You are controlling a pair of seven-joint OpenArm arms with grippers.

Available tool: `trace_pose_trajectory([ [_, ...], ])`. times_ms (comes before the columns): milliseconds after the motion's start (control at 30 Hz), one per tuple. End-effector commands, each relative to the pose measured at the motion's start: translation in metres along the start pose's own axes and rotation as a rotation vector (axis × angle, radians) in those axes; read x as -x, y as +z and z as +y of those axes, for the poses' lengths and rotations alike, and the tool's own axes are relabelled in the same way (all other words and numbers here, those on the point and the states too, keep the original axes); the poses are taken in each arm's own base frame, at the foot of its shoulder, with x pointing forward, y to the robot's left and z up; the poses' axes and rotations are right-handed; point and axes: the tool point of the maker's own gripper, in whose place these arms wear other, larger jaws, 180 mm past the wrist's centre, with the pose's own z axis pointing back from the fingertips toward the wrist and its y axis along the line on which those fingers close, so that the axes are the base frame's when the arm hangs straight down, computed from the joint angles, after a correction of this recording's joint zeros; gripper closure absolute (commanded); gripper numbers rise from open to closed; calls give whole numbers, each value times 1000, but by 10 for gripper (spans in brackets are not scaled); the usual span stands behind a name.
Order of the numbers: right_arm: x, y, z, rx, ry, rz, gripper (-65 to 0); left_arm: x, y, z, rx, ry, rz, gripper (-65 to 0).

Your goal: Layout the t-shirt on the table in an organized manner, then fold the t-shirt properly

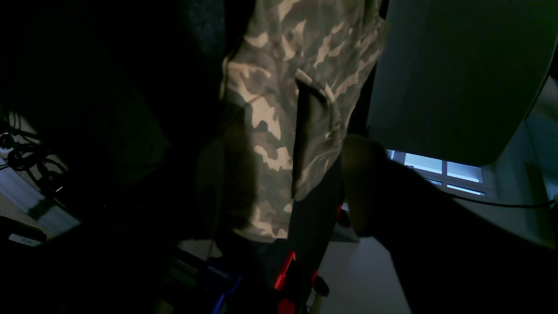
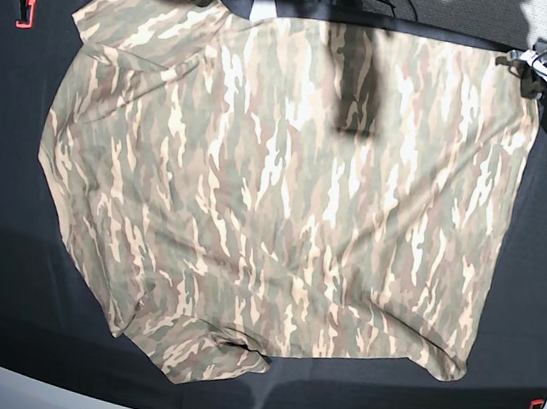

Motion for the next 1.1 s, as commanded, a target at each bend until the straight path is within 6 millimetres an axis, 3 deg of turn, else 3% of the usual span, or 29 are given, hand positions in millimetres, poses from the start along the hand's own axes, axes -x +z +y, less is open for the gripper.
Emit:
trace_pose_trajectory([
  [0, 2, 4, -4, 14, -8, 7, -407, -8, 4, 1, 3, -13, -25, 0],
  [200, 40, 11, -4, 17, -10, 216, -407, -8, 4, 1, 3, -13, -26, 0],
  [400, 45, 34, 9, -48, 14, 221, -407, -9, 4, 1, 3, -13, -26, 0],
  [533, 37, 34, 28, -151, -9, 170, -407, -8, 4, 1, 3, -13, -26, 0],
  [667, 35, 19, 36, -207, -23, 127, -407, -8, 4, 1, 3, -13, -26, 0],
  [867, 43, -25, 20, -157, -7, 150, -407, -8, 3, 1, 3, -12, -26, 0],
  [1067, 44, -30, 27, -214, 94, 114, -407, -8, 4, 1, 3, -13, -26, 0],
])
